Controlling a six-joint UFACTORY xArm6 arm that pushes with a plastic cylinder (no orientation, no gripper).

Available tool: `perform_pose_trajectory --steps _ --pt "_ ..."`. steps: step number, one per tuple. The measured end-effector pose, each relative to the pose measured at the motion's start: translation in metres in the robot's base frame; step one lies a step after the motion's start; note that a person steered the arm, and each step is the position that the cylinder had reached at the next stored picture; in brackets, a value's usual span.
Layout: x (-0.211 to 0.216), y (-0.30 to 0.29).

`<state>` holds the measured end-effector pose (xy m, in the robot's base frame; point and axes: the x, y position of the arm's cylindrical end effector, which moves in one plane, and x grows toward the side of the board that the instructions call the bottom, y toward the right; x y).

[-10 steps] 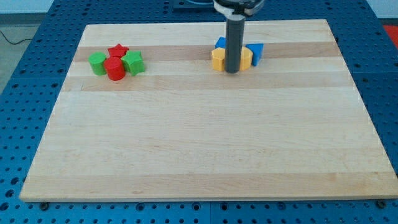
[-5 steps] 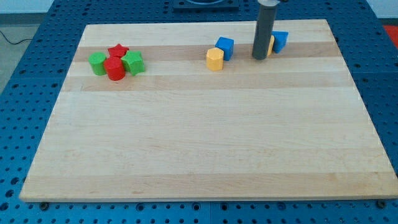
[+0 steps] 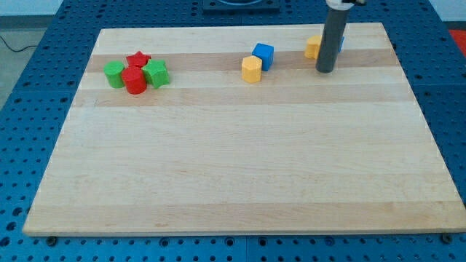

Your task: Move the yellow heart and blue triangle to the top right of the board

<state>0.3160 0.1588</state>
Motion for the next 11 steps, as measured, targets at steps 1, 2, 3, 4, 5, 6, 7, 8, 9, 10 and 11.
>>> perform_pose_trajectory --steps 1,2,3,4,5,6,7,8,9,10,11 --pt "-0.019 0.013" --pt "-0.042 0.024" --pt "-0.059 0.031" --pt "-0.059 0.031" --pt "-0.045 0.012" --pt "-0.014 -0.028" --pt "0.011 -0.053" --pt "0.011 -0.085" --pt "-0.019 -0.089" --pt "-0.04 -0.077" --pt "-0.042 -0.081"
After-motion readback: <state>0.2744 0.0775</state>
